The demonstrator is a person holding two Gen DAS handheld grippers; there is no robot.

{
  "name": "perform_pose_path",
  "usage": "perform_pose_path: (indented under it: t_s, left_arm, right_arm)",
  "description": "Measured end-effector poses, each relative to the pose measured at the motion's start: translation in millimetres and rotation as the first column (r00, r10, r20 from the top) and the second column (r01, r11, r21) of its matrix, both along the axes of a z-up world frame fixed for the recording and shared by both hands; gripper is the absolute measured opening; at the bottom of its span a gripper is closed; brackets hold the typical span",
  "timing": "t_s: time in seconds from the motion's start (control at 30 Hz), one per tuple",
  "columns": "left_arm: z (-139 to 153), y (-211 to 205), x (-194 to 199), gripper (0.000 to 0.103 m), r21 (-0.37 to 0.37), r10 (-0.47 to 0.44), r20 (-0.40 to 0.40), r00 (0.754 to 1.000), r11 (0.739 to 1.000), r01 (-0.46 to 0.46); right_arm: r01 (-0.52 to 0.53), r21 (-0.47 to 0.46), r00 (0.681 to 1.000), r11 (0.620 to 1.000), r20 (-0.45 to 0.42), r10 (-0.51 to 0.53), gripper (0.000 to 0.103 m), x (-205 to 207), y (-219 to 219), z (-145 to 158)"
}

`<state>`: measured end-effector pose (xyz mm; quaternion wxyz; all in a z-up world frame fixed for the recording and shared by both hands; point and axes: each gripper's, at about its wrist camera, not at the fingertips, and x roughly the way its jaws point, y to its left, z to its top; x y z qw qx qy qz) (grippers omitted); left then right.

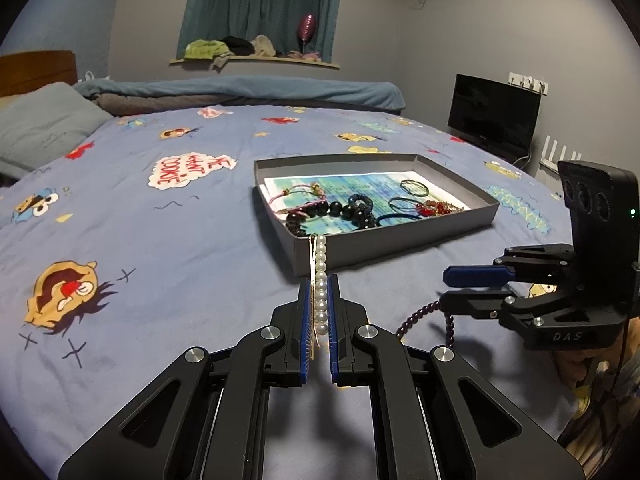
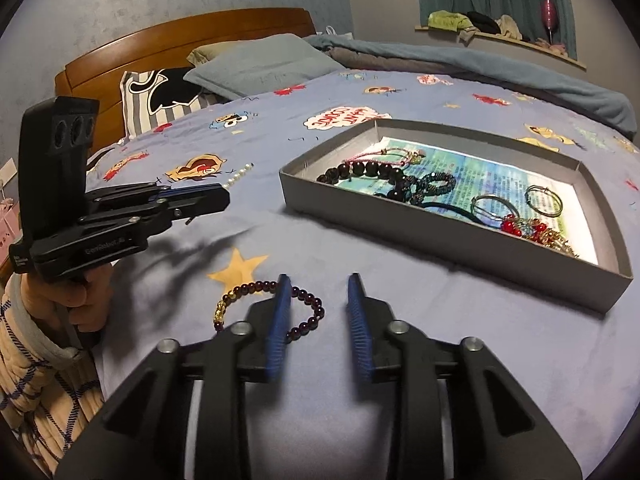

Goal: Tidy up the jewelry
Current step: 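Grasp the pearl bar pin with the left tool while the right tool grasps the garnet bead bracelet, then carry the pearl pin and garnet bracelet into the box and open both tools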

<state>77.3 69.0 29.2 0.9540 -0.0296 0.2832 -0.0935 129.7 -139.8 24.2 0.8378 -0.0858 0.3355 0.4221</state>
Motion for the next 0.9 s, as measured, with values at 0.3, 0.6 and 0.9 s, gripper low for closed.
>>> perform_pose_path:
  t_s: [0.3,0.6,0.9]
  left_arm:
    - [2,2,-1,0.008,-0.005,-0.003,0.004,1.000,1.000,0.003]
    - [11,-4,5,0.008,-0.023,0.000,0.019,1.000,1.000,0.000]
    - [18,-15,23,0.008,-0.023,0.005,0.030,1.000,1.000,-0.004]
  right_arm:
    - [-0.026,-0.070,0.999,0.997,-0.035,0.024,0.021,1,15,-15]
    - [-0.033,0.005,0.999,0.999,0.035,0.033,0.006,-4,6,3]
    - [0.014,0.144,0.995,0.989,0.092,-0.027,0.006,10,-16,38]
